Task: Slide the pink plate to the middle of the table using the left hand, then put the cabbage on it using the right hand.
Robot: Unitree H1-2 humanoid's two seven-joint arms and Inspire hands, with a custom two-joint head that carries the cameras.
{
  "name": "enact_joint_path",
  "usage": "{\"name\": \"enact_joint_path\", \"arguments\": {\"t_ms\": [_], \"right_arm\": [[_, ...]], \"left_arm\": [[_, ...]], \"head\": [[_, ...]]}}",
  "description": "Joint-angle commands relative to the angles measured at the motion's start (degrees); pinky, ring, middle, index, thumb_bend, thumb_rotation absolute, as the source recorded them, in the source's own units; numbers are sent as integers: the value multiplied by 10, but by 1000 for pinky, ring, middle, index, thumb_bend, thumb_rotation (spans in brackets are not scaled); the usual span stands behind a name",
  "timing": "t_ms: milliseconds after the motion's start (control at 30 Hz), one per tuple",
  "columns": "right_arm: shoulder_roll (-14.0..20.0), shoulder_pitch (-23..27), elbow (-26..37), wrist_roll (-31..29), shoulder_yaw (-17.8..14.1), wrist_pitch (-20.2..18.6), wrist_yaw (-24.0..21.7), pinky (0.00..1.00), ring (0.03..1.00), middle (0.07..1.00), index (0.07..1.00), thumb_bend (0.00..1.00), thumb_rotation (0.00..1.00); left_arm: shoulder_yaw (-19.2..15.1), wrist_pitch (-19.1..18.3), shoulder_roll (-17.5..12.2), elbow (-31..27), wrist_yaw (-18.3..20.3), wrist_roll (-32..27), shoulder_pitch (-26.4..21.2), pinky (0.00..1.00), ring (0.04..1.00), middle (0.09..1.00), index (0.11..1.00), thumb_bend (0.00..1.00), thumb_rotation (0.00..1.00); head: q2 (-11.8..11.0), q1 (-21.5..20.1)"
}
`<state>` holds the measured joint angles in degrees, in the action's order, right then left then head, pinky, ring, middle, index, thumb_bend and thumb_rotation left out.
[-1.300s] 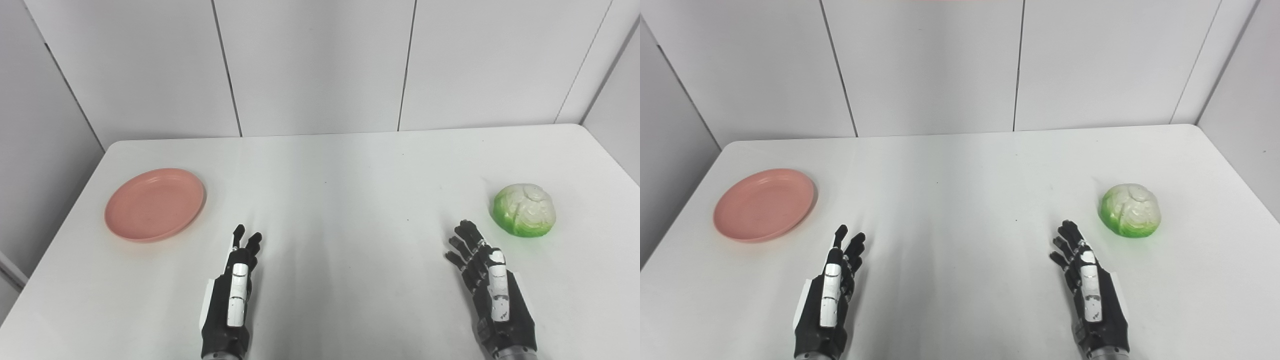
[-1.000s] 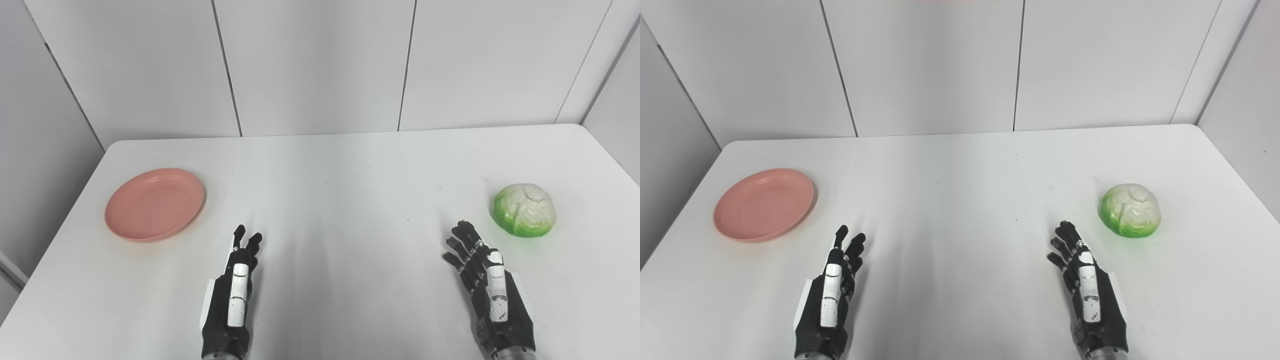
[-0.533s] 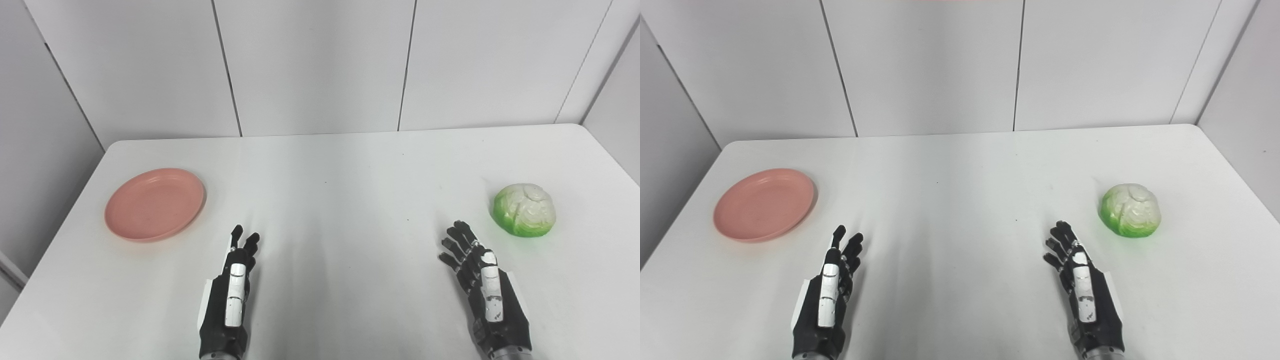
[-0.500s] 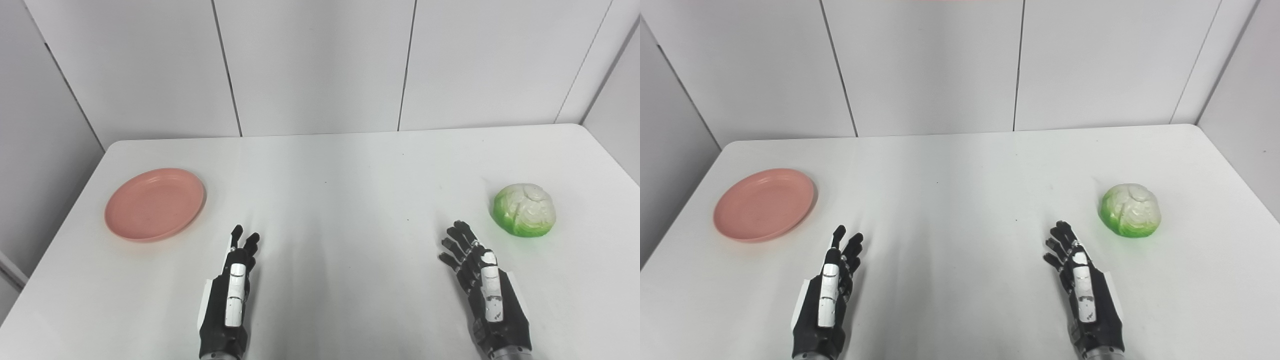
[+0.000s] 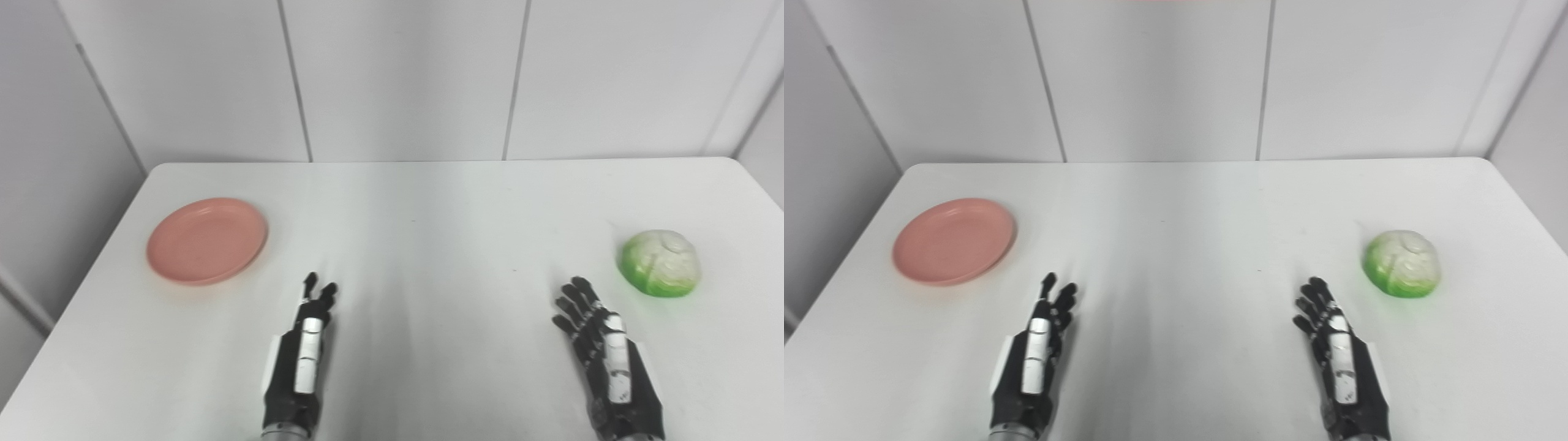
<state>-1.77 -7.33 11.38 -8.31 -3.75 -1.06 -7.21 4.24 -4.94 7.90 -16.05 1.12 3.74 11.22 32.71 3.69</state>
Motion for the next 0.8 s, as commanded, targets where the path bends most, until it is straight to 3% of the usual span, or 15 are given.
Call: {"name": "enact_joint_path", "arguments": {"t_ms": [0, 200, 500, 767], "right_arm": [[27, -28, -14, -7, -6, 33, -10, 892, 911, 917, 912, 841, 1000], [33, -24, -50, -12, -14, 61, -18, 888, 906, 914, 914, 842, 1000], [34, -17, -83, -14, -12, 85, -20, 896, 913, 921, 920, 818, 1000], [24, 3, -119, 1, 2, 101, -13, 909, 915, 921, 927, 818, 1000]], "left_arm": [[2, 35, -9, 4, -6, 6, 33, 1000, 957, 933, 1000, 787, 1000], [9, 58, -5, 29, -17, 11, 31, 1000, 963, 934, 997, 798, 1000], [11, 78, -7, 49, -22, 13, 27, 1000, 968, 930, 997, 796, 1000], [-17, 105, -20, 70, -19, -8, -3, 990, 967, 931, 996, 766, 1000]], "head": [[-11, 6], [-42, 20], [-67, 24], [-89, 14]]}}
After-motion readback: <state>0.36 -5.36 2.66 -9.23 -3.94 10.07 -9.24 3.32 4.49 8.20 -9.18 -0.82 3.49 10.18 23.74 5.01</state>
